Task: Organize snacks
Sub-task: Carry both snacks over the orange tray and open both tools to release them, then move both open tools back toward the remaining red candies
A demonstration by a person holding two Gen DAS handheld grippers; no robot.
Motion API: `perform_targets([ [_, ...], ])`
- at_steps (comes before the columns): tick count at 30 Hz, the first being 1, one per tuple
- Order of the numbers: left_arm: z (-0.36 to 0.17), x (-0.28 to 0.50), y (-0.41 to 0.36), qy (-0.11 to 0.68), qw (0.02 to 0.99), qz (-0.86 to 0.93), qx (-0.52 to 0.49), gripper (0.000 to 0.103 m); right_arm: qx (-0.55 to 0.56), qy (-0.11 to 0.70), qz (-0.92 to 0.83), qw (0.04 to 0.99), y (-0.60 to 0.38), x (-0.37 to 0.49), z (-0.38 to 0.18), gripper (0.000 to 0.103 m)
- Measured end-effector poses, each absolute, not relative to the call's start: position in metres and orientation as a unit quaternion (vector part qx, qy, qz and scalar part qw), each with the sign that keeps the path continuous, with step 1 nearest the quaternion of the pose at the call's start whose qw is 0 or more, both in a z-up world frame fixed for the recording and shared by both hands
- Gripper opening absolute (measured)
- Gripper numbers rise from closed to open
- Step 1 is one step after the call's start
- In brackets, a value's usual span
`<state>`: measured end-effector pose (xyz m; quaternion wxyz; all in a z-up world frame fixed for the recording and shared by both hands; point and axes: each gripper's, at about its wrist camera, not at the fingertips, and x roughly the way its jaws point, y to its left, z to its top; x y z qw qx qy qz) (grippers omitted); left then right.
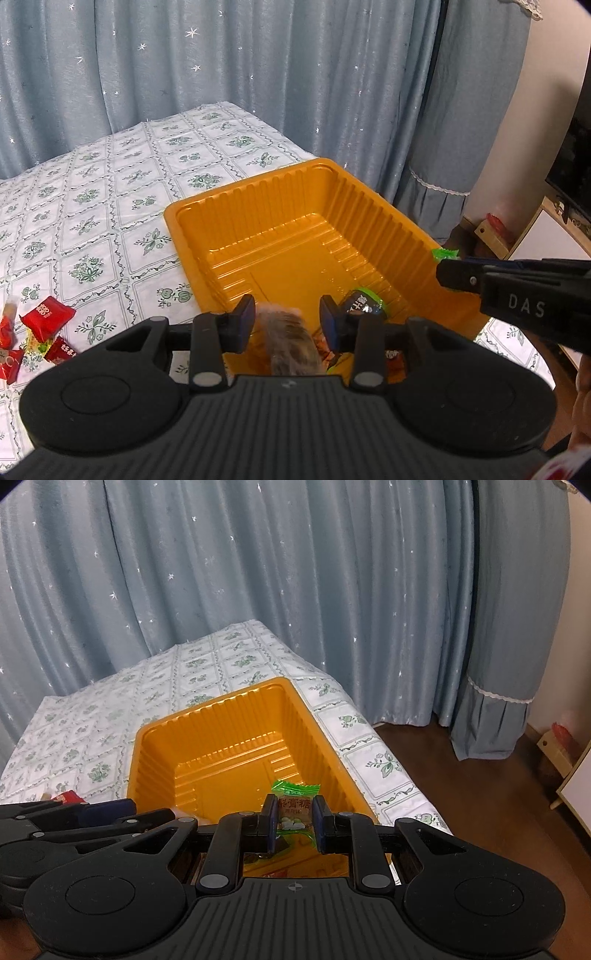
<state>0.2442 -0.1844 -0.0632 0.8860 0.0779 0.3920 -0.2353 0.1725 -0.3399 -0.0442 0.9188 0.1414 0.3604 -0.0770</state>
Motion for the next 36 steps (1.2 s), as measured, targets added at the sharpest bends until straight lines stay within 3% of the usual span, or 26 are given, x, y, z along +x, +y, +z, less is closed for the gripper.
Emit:
perform_targets([
  [17, -0.050, 0.230, -0.116, 0.383, 0.907, -0.169, 0.042, 0.048, 0.172, 0.351, -0.024, 0.920, -0.325, 0.179, -0.040, 0.020],
  [19, -0.050, 0.227, -0.112, 0.384, 0.908, -0.164, 0.040, 0.052, 0.181, 0.351, -0.025, 0.918, -0.325, 0.179, -0.041, 0.034],
  [20, -0.050, 0.224, -0.109, 0.384, 0.908, -0.161, 0.041, 0.053, 0.187, 0.349, -0.025, 0.918, -0.326, 0.179, -0.040, 0.053],
  [21, -0.050, 0.222, -0.107, 0.383, 0.909, -0.157, 0.042, 0.054, 0.193, 0.345, -0.023, 0.918, -0.326, 0.177, -0.039, 0.061],
  [36, -0.028, 0.155, -0.055, 0.377, 0.920, -0.108, 0.009, 0.067, 0.177, 0.329, -0.014, 0.927, -0.295, 0.118, -0.006, 0.061],
])
